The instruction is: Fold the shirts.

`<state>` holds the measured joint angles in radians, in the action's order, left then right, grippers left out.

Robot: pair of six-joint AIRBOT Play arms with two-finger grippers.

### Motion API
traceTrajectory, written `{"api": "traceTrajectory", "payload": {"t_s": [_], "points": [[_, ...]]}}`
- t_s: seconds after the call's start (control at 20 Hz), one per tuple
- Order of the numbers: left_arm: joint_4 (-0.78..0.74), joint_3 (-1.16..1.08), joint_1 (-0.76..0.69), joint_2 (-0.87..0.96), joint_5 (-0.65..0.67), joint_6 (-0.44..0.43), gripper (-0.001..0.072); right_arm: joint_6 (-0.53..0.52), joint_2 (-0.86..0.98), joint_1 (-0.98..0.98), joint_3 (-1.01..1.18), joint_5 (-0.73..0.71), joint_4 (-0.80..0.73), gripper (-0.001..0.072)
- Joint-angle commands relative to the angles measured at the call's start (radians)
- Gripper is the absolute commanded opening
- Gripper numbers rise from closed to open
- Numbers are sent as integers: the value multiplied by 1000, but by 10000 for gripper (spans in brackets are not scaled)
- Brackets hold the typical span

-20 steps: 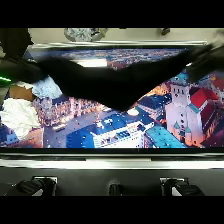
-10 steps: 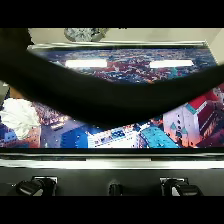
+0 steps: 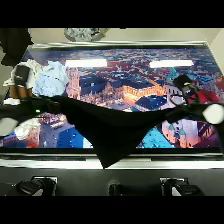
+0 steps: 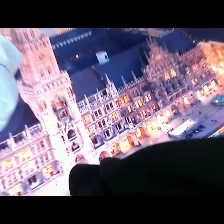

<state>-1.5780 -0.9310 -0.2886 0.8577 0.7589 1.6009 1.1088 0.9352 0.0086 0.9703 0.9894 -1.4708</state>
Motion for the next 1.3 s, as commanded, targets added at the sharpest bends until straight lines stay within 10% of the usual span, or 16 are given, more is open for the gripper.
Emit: {"api": "traceTrajectory", "payload": {"t_s": [0.0,0.25,0.4,0.55,0.8,1.2,1.25], "points": [[7,90,0,150,-267,1,28,169,196,0,-81,-484,98,44],[8,70,0,335,-314,143,28,223,400,2,-81,-513,370,59],[7,69,1,360,-306,164,29,118,395,-8,-67,-408,377,704],[7,67,11,352,-245,159,29,-168,325,-100,99,-49,380,688],[7,68,15,355,-87,153,29,-221,304,-314,233,659,455,687],[-39,68,15,355,-68,154,38,-60,180,22,-462,273,656,703],[-42,66,15,354,-64,153,186,-53,180,48,-474,249,685,703]]}}
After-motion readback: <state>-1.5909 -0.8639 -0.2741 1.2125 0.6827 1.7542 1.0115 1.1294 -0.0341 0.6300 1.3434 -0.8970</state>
